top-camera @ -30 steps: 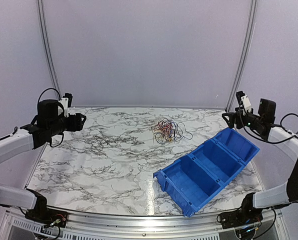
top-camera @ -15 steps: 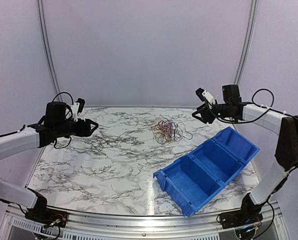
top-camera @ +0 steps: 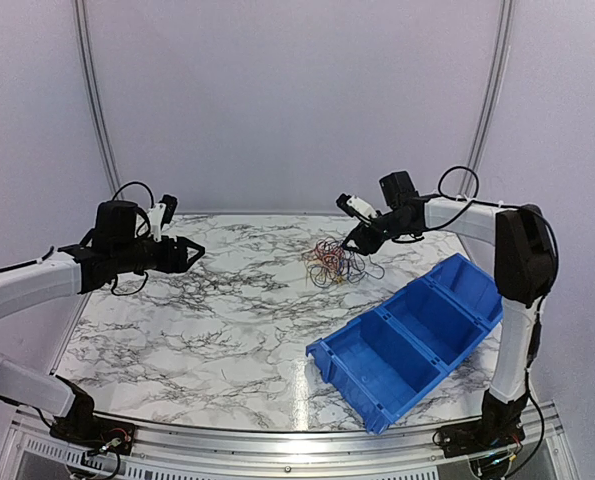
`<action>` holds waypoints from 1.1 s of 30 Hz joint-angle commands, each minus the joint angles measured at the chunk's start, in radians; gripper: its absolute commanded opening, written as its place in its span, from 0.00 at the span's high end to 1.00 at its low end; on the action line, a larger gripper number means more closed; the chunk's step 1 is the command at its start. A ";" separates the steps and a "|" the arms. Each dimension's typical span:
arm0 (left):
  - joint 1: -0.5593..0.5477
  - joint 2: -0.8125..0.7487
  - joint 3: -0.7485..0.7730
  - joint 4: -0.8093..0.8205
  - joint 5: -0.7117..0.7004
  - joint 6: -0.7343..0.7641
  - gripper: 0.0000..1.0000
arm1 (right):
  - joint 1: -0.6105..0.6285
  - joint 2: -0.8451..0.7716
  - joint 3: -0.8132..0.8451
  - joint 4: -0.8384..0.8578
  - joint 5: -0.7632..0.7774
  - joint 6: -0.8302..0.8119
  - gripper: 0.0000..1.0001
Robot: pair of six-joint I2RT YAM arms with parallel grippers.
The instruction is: Untangle the cables
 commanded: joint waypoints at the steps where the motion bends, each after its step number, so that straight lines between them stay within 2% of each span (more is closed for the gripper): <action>1: -0.010 0.007 0.034 -0.012 0.016 -0.009 0.28 | 0.010 0.049 0.076 -0.050 0.051 0.041 0.54; 4: -0.015 0.009 0.037 -0.014 0.013 -0.009 0.28 | 0.011 0.076 0.097 -0.055 0.060 0.050 0.64; 8: -0.021 0.021 0.038 -0.015 0.012 -0.009 0.28 | 0.011 0.082 0.099 -0.042 0.063 0.057 0.73; 17: -0.031 0.047 0.043 -0.017 0.006 -0.011 0.28 | 0.011 0.131 0.132 -0.041 0.043 0.065 0.79; 20: -0.041 0.058 0.049 -0.001 0.032 -0.031 0.28 | 0.011 0.147 0.156 -0.050 0.035 0.072 0.87; 22: -0.084 0.073 0.074 0.003 0.036 -0.059 0.28 | 0.011 0.148 0.175 -0.071 0.032 0.069 0.97; 25: -0.191 0.094 0.116 0.013 -0.082 -0.091 0.26 | 0.011 0.117 0.180 -0.091 0.022 0.065 1.00; 28: -0.284 0.143 0.143 0.099 -0.200 -0.155 0.23 | 0.011 0.051 0.149 -0.081 -0.001 0.070 1.00; 33: -0.384 0.358 0.312 0.144 -0.348 -0.260 0.23 | 0.011 -0.056 0.109 -0.078 -0.054 0.088 1.00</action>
